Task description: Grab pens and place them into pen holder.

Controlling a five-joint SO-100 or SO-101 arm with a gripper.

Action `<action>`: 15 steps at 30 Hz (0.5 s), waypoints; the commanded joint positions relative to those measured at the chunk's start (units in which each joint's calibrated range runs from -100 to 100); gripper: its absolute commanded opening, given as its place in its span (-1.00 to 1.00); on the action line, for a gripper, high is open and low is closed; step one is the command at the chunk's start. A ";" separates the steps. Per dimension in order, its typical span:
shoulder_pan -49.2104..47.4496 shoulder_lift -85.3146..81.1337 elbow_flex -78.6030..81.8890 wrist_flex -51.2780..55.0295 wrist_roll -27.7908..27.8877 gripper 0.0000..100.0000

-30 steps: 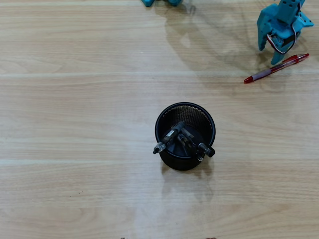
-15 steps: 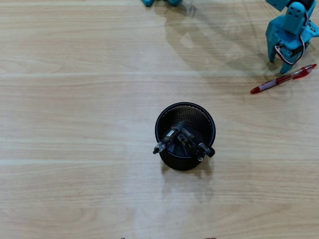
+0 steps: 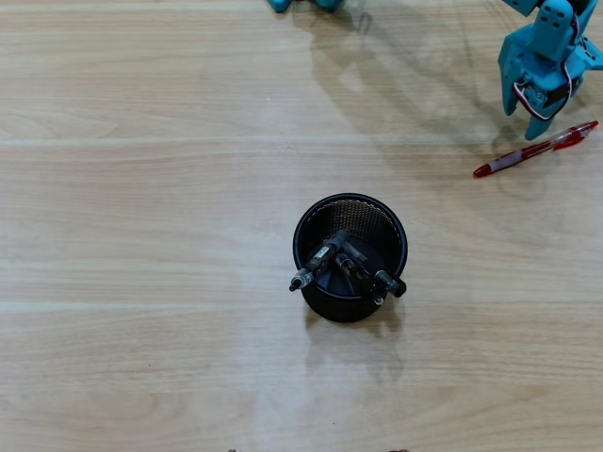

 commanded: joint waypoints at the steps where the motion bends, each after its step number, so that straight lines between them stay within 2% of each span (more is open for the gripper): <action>1: 1.52 -4.06 -1.58 0.05 0.13 -0.67; 10: 2.33 -0.34 -2.39 -5.79 2.74 -0.67; 15: 3.46 8.28 -10.18 -5.45 2.27 -0.67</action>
